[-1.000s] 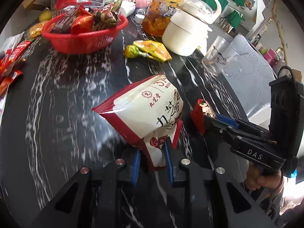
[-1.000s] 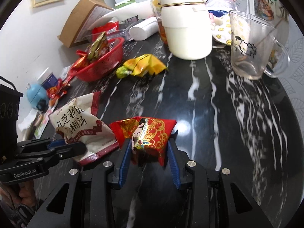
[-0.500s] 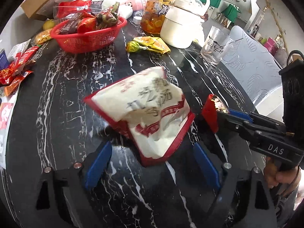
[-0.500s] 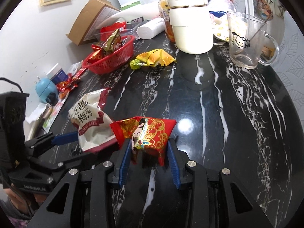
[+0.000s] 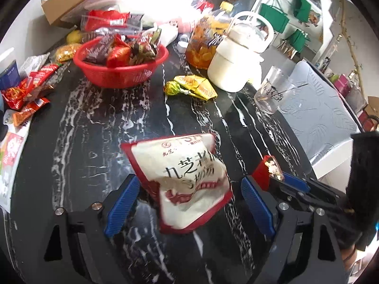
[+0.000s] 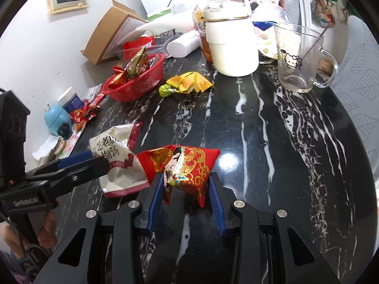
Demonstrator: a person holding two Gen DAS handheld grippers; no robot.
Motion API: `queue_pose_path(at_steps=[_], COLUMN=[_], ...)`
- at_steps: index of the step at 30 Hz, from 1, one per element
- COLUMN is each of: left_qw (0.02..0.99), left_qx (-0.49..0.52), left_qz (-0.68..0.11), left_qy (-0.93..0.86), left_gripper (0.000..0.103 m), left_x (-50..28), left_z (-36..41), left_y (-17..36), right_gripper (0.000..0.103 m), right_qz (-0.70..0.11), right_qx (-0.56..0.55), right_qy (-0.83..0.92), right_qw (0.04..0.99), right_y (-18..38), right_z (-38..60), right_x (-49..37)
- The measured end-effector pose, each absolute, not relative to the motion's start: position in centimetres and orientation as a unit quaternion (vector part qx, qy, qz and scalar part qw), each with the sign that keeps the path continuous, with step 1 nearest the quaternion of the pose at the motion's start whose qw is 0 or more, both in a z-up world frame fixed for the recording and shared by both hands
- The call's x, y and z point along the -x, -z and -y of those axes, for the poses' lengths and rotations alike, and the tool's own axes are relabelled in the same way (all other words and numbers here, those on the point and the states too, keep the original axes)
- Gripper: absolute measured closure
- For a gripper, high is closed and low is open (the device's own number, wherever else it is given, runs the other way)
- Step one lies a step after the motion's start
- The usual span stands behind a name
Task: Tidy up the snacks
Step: 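Lift both held packets and move them toward the red basket, then carry the white bag with the left tool while the right tool carries the candy over the basket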
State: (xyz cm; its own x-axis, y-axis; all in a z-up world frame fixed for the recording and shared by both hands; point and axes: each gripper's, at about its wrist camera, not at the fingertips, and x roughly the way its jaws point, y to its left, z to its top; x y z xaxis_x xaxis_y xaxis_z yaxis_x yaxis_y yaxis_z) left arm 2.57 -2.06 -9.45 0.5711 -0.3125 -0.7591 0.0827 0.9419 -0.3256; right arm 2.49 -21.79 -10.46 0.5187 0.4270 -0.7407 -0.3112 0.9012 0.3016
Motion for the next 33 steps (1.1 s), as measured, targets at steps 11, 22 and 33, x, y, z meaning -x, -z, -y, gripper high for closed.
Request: queue_pose_path(at_steps=[11,22,33], left_qw=[0.858,0.873,0.879], left_qx=[0.095,0.065,0.064], left_qz=[-0.495,-0.473,-0.459], left_qy=[0.098,0.097,0.115], left_gripper=[0.015,0.029,0.046], left_x=[-5.3,-4.1,-2.8], left_z=[4.2,4.2,3.4], left_y=[12.0,12.0,11.0], right_gripper=[0.066,0.066,0.066], right_qz=[-0.451,-0.463,-0.459], right_qx=[-0.081,-0.079,-0.076], right_qy=[-0.185,-0.193,-0.200], right_qw=[0.870,0.862,0.862], right_y=[11.1,12.0,11.7], right_z=[23.9,23.4,22.5], right_x=[-3.2,-3.5,-3.0])
